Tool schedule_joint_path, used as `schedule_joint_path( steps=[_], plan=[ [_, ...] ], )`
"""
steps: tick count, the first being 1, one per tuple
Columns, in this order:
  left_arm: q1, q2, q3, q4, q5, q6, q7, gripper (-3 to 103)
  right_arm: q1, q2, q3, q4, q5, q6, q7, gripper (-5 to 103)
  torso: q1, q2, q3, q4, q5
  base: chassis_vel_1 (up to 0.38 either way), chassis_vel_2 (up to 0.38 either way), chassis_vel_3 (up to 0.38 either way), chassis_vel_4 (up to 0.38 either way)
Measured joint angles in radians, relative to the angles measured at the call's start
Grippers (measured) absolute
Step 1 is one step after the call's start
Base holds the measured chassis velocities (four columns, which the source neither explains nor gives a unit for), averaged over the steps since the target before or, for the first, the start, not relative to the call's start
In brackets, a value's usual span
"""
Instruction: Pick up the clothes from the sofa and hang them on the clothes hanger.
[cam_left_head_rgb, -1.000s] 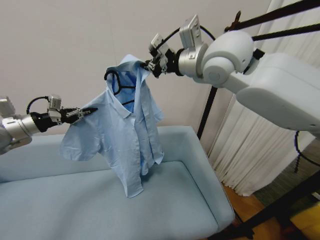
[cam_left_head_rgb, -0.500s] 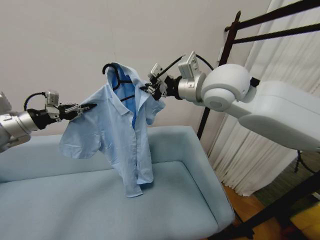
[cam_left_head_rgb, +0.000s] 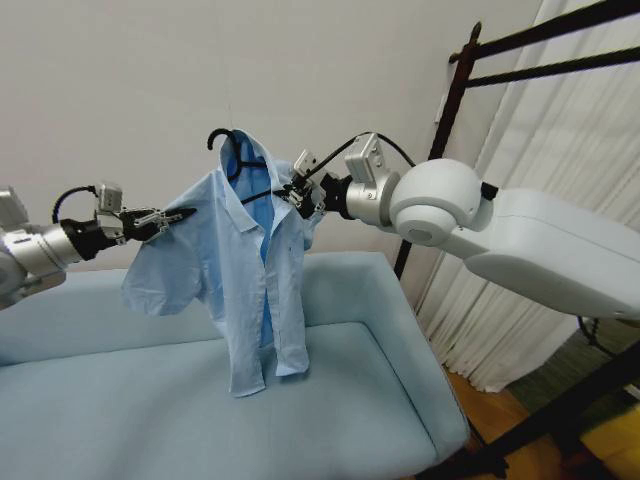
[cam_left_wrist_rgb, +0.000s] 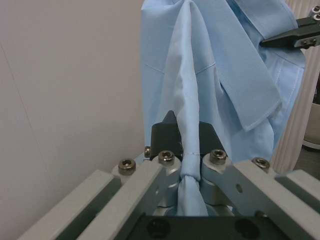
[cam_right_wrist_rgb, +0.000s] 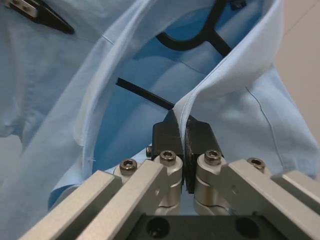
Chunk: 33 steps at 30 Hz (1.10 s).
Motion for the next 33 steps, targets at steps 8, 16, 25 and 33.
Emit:
schedule_joint_path(
  steps=[8, 16, 25, 33],
  plan=[
    [-0.002, -0.003, -0.005, -0.025, -0.020, 0.000, -0.003, 3, -0.021, 0.015, -0.011, -0.004, -0.008, 0.000, 0.015, 1, 0.000, 0.000, 0.000, 0.0000, 0.0000, 0.000, 0.000, 0.000, 0.000],
    [-0.001, -0.005, -0.012, -0.033, -0.034, -0.019, 0.015, 3, -0.045, 0.020, -0.011, -0.001, 0.000, 0.003, 0.083, 3, 0.000, 0.000, 0.000, 0.0000, 0.0001, 0.000, 0.000, 0.000, 0.000],
    [-0.002, -0.025, -0.008, -0.017, -0.031, -0.022, 0.005, 3, -0.045, -0.013, 0.010, 0.018, 0.047, 0.004, 0.115, 41, 0.000, 0.000, 0.000, -0.0002, 0.0001, 0.000, 0.000, 0.000, 0.000],
    [0.003, -0.035, -0.009, 0.019, -0.022, -0.041, 0.056, 3, -0.050, -0.027, 0.051, 0.031, 0.123, 0.015, 0.150, 68, 0.000, 0.000, 0.000, -0.0001, 0.0001, 0.000, 0.000, 0.000, 0.000]
  ],
)
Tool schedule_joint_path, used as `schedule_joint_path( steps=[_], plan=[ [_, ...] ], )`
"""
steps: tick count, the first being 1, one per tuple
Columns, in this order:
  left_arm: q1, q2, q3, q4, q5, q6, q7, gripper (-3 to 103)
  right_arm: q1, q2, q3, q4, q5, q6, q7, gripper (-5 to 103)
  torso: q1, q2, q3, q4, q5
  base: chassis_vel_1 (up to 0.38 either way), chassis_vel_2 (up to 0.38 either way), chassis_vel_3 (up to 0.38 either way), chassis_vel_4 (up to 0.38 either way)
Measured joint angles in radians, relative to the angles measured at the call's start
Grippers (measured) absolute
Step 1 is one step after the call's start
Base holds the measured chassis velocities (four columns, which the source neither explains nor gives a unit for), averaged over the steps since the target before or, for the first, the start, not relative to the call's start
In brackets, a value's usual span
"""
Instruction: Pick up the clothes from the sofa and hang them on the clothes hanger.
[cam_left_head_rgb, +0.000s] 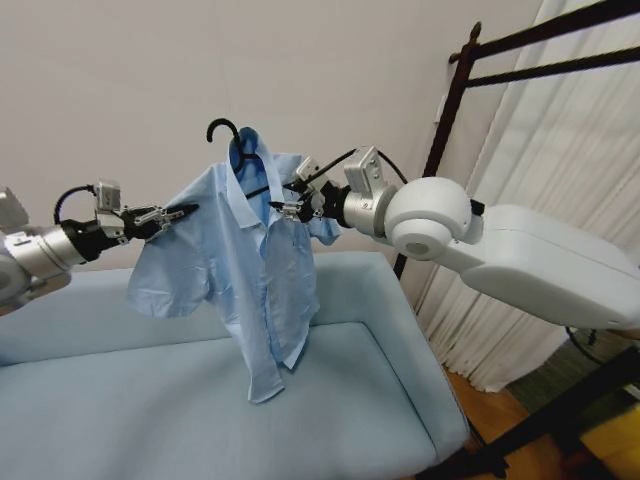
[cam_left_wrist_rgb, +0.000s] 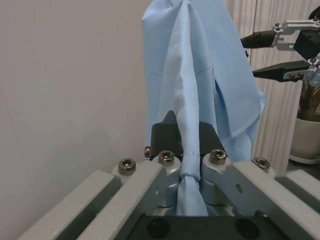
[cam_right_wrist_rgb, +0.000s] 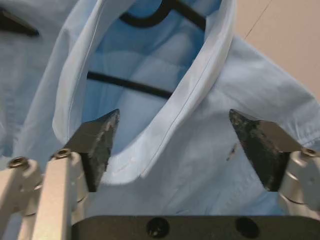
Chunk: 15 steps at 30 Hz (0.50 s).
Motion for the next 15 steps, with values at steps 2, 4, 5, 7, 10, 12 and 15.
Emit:
schedule_joint_path(
  steps=[2, 4, 5, 7, 10, 12, 15],
  plan=[
    [0.002, -0.003, 0.001, 0.019, 0.011, -0.014, 0.034, 3, 0.015, -0.002, 0.021, -0.006, 0.057, 0.001, -0.001, 79, 0.000, 0.000, 0.000, 0.0001, 0.0000, 0.000, 0.000, 0.000, 0.000],
    [0.002, -0.005, 0.002, 0.026, 0.016, -0.019, 0.052, 3, 0.027, -0.004, 0.033, -0.013, 0.092, 0.001, -0.007, 85, 0.000, 0.000, 0.000, 0.0001, -0.0001, 0.000, 0.000, 0.000, 0.000],
    [0.003, -0.007, 0.003, 0.034, 0.022, -0.024, 0.072, 3, 0.041, -0.008, 0.042, -0.021, 0.123, 0.001, -0.022, 90, 0.000, 0.000, 0.000, 0.0001, -0.0001, 0.000, 0.000, 0.000, 0.000],
    [0.003, -0.010, 0.006, 0.058, 0.044, -0.043, 0.133, 3, 0.073, -0.021, 0.053, -0.047, 0.193, -0.007, -0.091, 95, 0.000, 0.000, 0.000, 0.0000, -0.0001, 0.000, 0.000, 0.000, 0.000],
    [0.003, -0.012, 0.009, 0.082, 0.073, -0.060, 0.200, 3, 0.112, -0.042, 0.030, -0.072, 0.240, -0.010, -0.176, 100, 0.000, 0.000, 0.000, 0.0000, -0.0001, 0.000, 0.000, 0.000, 0.000],
    [0.003, -0.013, 0.009, 0.093, 0.087, -0.069, 0.250, 3, 0.131, -0.057, 0.008, -0.115, 0.257, -0.009, -0.269, 100, 0.000, 0.000, 0.000, 0.0000, -0.0002, 0.000, 0.000, 0.000, 0.000],
    [0.004, -0.013, 0.006, 0.100, 0.090, -0.076, 0.298, 3, 0.134, -0.061, 0.001, -0.172, 0.255, -0.007, -0.363, 100, 0.000, 0.000, 0.000, 0.0000, 0.0001, 0.000, 0.000, 0.000, 0.000]
  ],
)
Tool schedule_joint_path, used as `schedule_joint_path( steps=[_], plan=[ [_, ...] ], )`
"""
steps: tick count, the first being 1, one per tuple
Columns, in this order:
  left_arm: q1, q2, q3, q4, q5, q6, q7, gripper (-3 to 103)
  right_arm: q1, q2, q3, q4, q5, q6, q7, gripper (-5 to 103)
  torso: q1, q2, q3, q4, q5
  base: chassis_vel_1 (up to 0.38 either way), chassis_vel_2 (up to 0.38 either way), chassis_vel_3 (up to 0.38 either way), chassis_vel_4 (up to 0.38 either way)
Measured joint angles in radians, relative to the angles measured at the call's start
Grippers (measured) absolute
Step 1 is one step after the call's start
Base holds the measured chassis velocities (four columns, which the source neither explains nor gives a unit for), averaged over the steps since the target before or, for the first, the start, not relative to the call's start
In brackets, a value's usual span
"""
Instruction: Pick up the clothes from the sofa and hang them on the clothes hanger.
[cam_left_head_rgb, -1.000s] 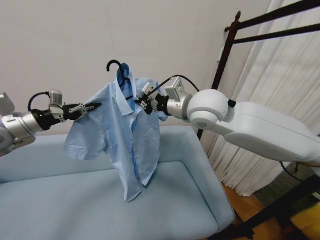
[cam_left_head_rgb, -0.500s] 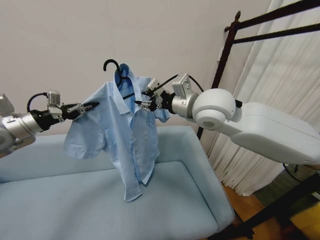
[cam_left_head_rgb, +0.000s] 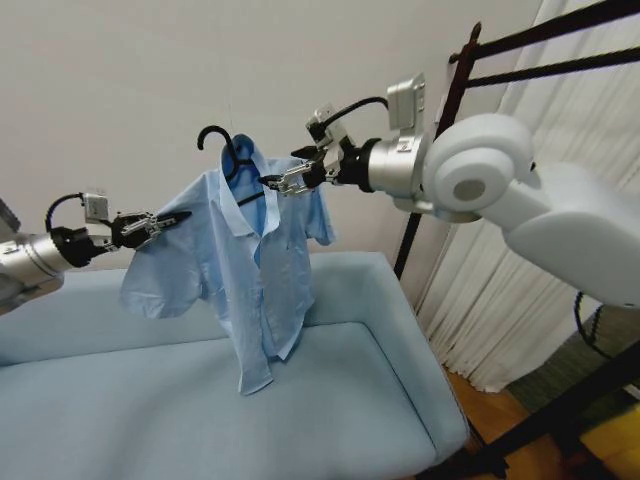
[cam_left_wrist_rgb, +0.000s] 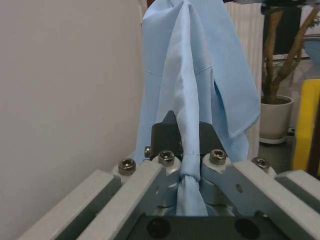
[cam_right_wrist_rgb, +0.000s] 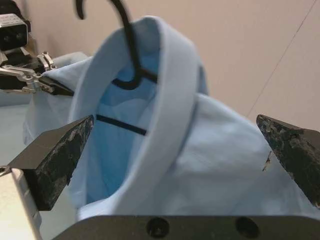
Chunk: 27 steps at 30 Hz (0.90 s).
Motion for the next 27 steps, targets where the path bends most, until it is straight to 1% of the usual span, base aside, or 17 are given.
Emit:
schedule_joint_path(
  steps=[2, 3, 5, 6, 8, 10, 13, 14, 15, 16, 17, 20, 21, 22, 23, 26, 27],
  plan=[
    [-0.002, 0.001, -0.003, 0.015, 0.004, -0.012, 0.054, 3, 0.007, 0.006, -0.002, -0.071, -0.024, -0.009, -0.103, 100, 0.000, 0.000, 0.000, 0.0000, 0.0001, 0.000, 0.000, 0.000, 0.000],
    [-0.002, 0.001, -0.003, 0.015, 0.004, -0.012, 0.054, 3, 0.007, 0.006, -0.002, -0.071, -0.024, -0.009, -0.103, 100, 0.000, 0.000, 0.000, 0.0000, 0.0001, 0.000, 0.000, 0.000, 0.000],
    [-0.003, 0.004, -0.007, 0.025, 0.006, -0.017, 0.104, 3, 0.016, 0.019, -0.006, -0.135, -0.077, -0.018, -0.201, 100, 0.000, 0.000, 0.000, 0.0001, 0.0000, 0.000, 0.000, 0.000, 0.000],
    [-0.003, 0.004, -0.007, 0.025, 0.006, -0.017, 0.104, 3, 0.016, 0.019, -0.006, -0.135, -0.077, -0.018, -0.201, 100, 0.000, 0.000, 0.000, 0.0001, 0.0000, 0.000, 0.000, 0.000, 0.000],
    [-0.004, 0.005, -0.009, 0.033, 0.009, -0.020, 0.136, 3, 0.030, 0.026, -0.023, -0.174, -0.123, -0.023, -0.268, 100, 0.000, 0.000, 0.000, 0.0003, -0.0001, 0.000, 0.000, 0.000, 0.000],
    [-0.005, 0.005, -0.009, 0.040, 0.012, -0.022, 0.157, 3, 0.043, 0.026, -0.043, -0.189, -0.138, -0.025, -0.295, 100, 0.000, 0.000, 0.000, 0.0003, -0.0001, 0.000, 0.000, 0.000, 0.000],
    [-0.007, 0.006, -0.009, 0.046, 0.013, -0.024, 0.165, 3, 0.066, 0.022, -0.066, -0.194, -0.138, -0.037, -0.314, 100, 0.000, 0.000, 0.000, 0.0001, -0.0001, 0.000, 0.000, 0.000, 0.000],
    [-0.009, 0.006, -0.010, 0.051, 0.013, -0.025, 0.170, 3, 0.089, 0.017, -0.085, -0.194, -0.124, -0.053, -0.329, 102, 0.000, 0.000, 0.000, -0.0001, -0.0001, 0.000, 0.000, 0.000, 0.000],
    [-0.010, 0.006, -0.010, 0.053, 0.013, -0.025, 0.172, 3, 0.106, 0.013, -0.100, -0.194, -0.108, -0.065, -0.335, 102, 0.000, 0.000, 0.000, -0.0001, -0.0001, 0.000, 0.000, 0.000, 0.000],
    [-0.010, 0.006, -0.010, 0.054, 0.013, -0.025, 0.172, 3, 0.123, 0.010, -0.118, -0.190, -0.085, -0.077, -0.336, 100, 0.000, 0.000, 0.000, -0.0001, -0.0001, 0.000, 0.000, 0.000, 0.000],
    [-0.010, 0.006, -0.010, 0.054, 0.013, -0.025, 0.172, 3, 0.123, 0.010, -0.118, -0.190, -0.085, -0.077, -0.336, 100, 0.000, 0.000, 0.000, -0.0001, -0.0001, 0.000, 0.000, 0.000, 0.000],
    [-0.010, 0.003, -0.012, 0.054, 0.013, -0.026, 0.176, 3, 0.176, 0.006, -0.178, -0.181, -0.016, -0.099, -0.333, 90, 0.000, 0.000, 0.000, -0.0001, -0.0002, 0.000, 0.000, 0.000, 0.000],
    [-0.010, 0.003, -0.012, 0.054, 0.013, -0.026, 0.179, 3, 0.193, 0.008, -0.197, -0.181, -0.004, -0.104, -0.334, 90, 0.000, 0.000, 0.000, 0.0000, -0.0001, 0.000, 0.000, 0.000, 0.000],
    [-0.010, 0.003, -0.013, 0.054, 0.013, -0.027, 0.182, 3, 0.209, 0.012, -0.219, -0.184, 0.005, -0.106, -0.335, 86, 0.000, 0.000, 0.000, -0.0001, -0.0001, 0.000, 0.000, 0.000, 0.000],
    [-0.010, 0.003, -0.013, 0.054, 0.013, -0.027, 0.182, 3, 0.209, 0.012, -0.219, -0.184, 0.005, -0.106, -0.335, 86, 0.000, 0.000, 0.000, -0.0001, -0.0001, 0.000, 0.000, 0.000, 0.000],
    [-0.008, 0.001, -0.015, 0.053, 0.013, -0.028, 0.186, 3, 0.245, 0.030, -0.267, -0.197, 0.034, -0.112, -0.338, 74, 0.000, 0.000, 0.000, 0.0002, -0.0002, 0.000, 0.000, 0.000, 0.000],
    [-0.008, 0.000, -0.015, 0.053, 0.013, -0.028, 0.186, 3, 0.253, 0.034, -0.276, -0.199, 0.040, -0.114, -0.338, 74, 0.000, 0.000, 0.000, 0.0002, -0.0003, 0.000, 0.000, 0.000, 0.000]
  ],
)
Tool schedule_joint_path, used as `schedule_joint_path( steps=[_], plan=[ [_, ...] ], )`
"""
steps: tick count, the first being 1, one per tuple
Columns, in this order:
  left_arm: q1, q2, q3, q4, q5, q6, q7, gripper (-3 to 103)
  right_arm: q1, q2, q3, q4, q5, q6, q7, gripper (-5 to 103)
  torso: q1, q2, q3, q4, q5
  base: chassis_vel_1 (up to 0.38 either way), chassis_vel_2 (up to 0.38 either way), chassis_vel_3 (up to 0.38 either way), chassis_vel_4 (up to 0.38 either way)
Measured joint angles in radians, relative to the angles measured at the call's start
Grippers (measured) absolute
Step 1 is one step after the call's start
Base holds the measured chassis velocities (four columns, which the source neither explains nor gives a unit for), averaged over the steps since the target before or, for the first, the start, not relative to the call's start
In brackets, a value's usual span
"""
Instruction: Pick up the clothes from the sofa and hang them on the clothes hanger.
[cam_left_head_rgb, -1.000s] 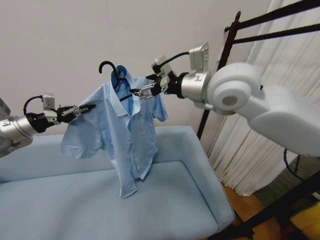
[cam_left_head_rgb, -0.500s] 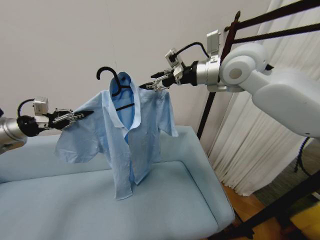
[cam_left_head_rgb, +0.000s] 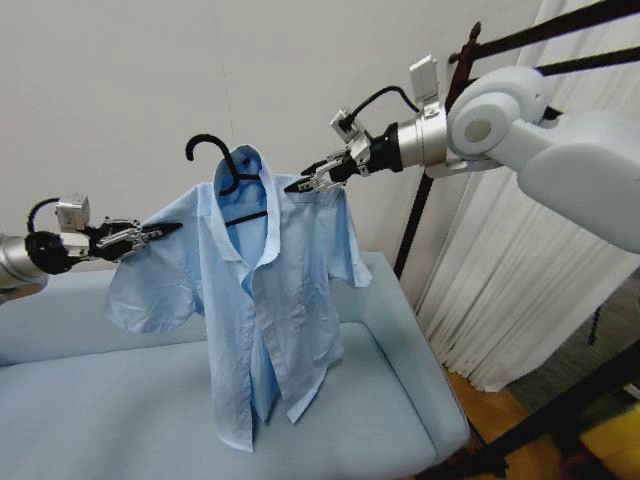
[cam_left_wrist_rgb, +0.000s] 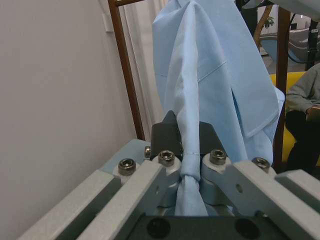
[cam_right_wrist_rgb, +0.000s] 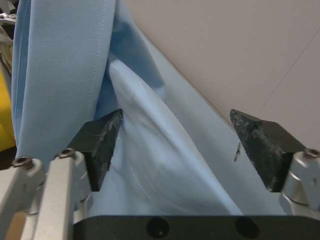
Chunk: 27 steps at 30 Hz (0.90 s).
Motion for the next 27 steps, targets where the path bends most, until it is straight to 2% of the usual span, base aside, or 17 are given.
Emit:
schedule_joint_path(
  steps=[1, 2, 5, 7, 8, 11, 14, 16, 19, 27],
  plan=[
    [0.000, -0.001, 0.000, -0.001, 0.000, 0.000, 0.000, 3, 0.007, 0.003, -0.009, 0.000, 0.005, -0.001, 0.000, 68, 0.000, 0.000, 0.000, 0.0000, 0.0000, 0.000, 0.000, 0.000, 0.000],
    [0.000, -0.001, 0.000, -0.001, 0.000, 0.000, 0.000, 3, 0.007, 0.003, -0.009, 0.000, 0.005, -0.001, 0.000, 68, 0.000, 0.000, 0.000, 0.0000, 0.0000, 0.000, 0.000, 0.000, 0.000],
    [-0.001, -0.005, 0.000, -0.003, 0.000, -0.001, 0.000, 3, 0.020, 0.007, -0.030, 0.012, 0.013, -0.003, 0.004, 52, 0.000, 0.000, 0.000, -0.0002, 0.0000, 0.000, 0.000, 0.000, 0.000],
    [-0.001, -0.006, 0.000, -0.003, 0.000, -0.001, -0.001, 3, 0.021, 0.007, -0.031, 0.016, 0.014, -0.004, 0.007, 52, 0.000, 0.000, 0.000, -0.0002, 0.0001, 0.000, 0.000, 0.000, 0.000],
    [-0.001, -0.006, 0.000, -0.003, 0.000, -0.002, -0.001, 3, 0.021, 0.007, -0.031, 0.020, 0.017, -0.004, 0.012, 41, 0.000, 0.000, 0.000, -0.0003, 0.0001, 0.000, 0.000, 0.000, 0.000],
    [-0.001, -0.009, 0.000, -0.003, 0.000, -0.003, -0.001, 3, 0.021, 0.009, -0.031, 0.022, 0.020, -0.005, 0.018, 36, 0.000, 0.000, 0.000, -0.0003, 0.0001, 0.000, 0.000, 0.000, 0.000],
    [-0.001, -0.011, 0.000, -0.003, 0.001, -0.005, -0.002, 3, 0.020, 0.015, -0.029, 0.023, 0.026, -0.005, 0.031, 19, 0.000, 0.000, 0.000, -0.0002, 0.0001, 0.000, 0.000, 0.000, 0.000],
    [-0.001, -0.012, 0.000, -0.003, 0.001, -0.005, -0.003, 3, 0.020, 0.016, -0.028, 0.023, 0.028, -0.005, 0.033, 19, 0.000, 0.000, 0.000, -0.0002, 0.0001, 0.000, 0.000, 0.000, 0.000],
    [-0.001, -0.013, 0.000, -0.003, 0.004, -0.009, -0.003, 3, 0.017, 0.021, -0.025, 0.024, 0.035, -0.005, 0.038, 3, 0.000, 0.000, 0.000, -0.0002, 0.0001, 0.000, 0.000, 0.000, 0.000],
    [0.002, -0.021, -0.003, -0.018, 0.007, -0.018, -0.025, 3, 0.012, 0.013, -0.024, 0.029, 0.043, -0.004, 0.043, 2, 0.000, 0.000, 0.000, -0.0002, 0.0001, 0.000, 0.000, 0.000, 0.000]
  ],
)
